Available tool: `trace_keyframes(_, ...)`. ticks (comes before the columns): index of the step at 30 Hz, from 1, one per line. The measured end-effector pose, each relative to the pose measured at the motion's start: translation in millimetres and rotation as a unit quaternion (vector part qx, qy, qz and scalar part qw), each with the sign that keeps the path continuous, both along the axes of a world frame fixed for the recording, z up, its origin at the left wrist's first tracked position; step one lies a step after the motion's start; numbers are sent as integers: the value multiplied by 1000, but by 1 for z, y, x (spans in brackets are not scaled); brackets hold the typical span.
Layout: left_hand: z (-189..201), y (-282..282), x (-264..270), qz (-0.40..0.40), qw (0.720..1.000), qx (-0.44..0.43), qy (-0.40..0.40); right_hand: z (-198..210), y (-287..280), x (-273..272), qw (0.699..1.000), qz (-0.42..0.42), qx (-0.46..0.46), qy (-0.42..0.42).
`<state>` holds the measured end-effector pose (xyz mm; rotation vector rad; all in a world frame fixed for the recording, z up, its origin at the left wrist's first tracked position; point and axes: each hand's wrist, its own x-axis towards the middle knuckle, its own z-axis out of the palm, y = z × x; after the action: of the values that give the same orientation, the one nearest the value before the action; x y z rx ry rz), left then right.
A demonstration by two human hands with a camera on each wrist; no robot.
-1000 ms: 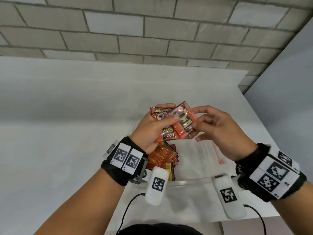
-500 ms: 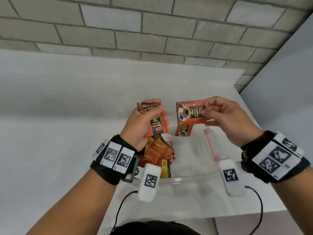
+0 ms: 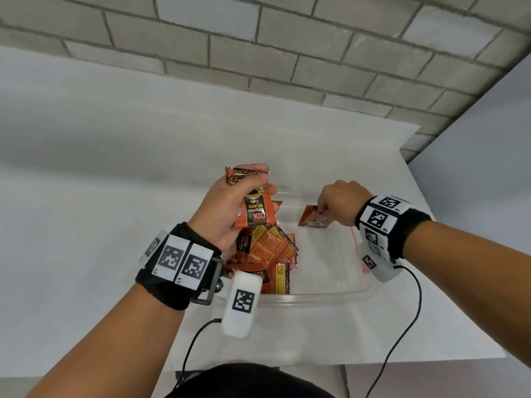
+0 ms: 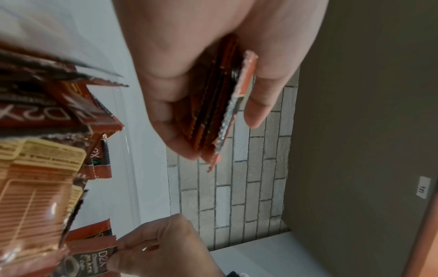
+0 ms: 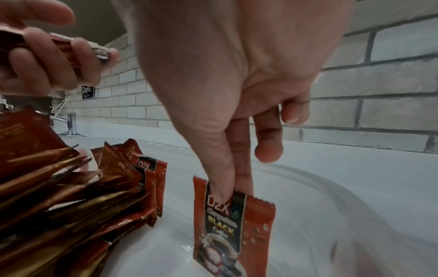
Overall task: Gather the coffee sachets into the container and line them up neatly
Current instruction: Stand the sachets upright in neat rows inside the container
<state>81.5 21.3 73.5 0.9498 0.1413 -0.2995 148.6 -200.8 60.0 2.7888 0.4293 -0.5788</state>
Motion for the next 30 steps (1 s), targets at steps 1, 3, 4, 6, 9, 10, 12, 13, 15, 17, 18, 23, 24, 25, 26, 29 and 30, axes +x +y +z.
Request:
trace_keyframes(1,0,1,0,0,1000,-4,1,-1,1,1,1000,1,-6,4)
trace_keyframes(3,0,4,0,0,1000,-8,1,-3,3,3,1000,3,-14,11)
trace_keyframes(4,0,5,0,2,1000,-10,1,-4,3,3,1000,5,-17,14)
trace_keyframes(6,-1,7,0,5,1000,-11,2,-6,5,4,1000,9,-22,16)
trace_keyframes(9,-2,9,1,4,1000,-1,2,-9,6,5,999,16,-32,16)
trace_keyframes(10,-2,9,1,4,1000,0,3,-10,7,5,999,19,-37,15)
trace_keyframes(12,-2,9,1,1,1000,-5,3,-11,6,5,998,28,-47,12)
trace_keyframes(13,-2,8,2,-1,1000,-9,3,-11,6,5,998,33,-51,9)
trace_keyframes(15,-2,8,2,-3,1000,-10,3,-11,6,6,997,43,-59,0)
trace_keyframes(17,-2,7,2,-5,1000,-8,3,-12,6,6,996,57,-73,-14)
trace_keyframes(18,-2,7,2,-6,1000,-7,2,-13,6,6,994,65,-84,-22)
trace_keyframes(23,-4,5,2,-8,1000,-6,3,-13,10,3,982,100,-145,-63)
trace_keyframes(24,-4,5,2,-8,1000,-4,3,-12,11,2,981,104,-150,-69)
trace_keyframes(25,-5,5,2,-8,1000,-3,4,-10,13,2,980,108,-153,-73)
trace_keyframes(26,-6,4,1,-9,1000,-3,4,-9,13,1,979,114,-154,-75)
trace_keyframes(29,-6,4,1,-12,1000,-2,4,-7,15,0,978,119,-153,-72)
trace_keyframes(30,-6,4,1,-12,1000,-1,3,-7,15,0,978,121,-152,-71)
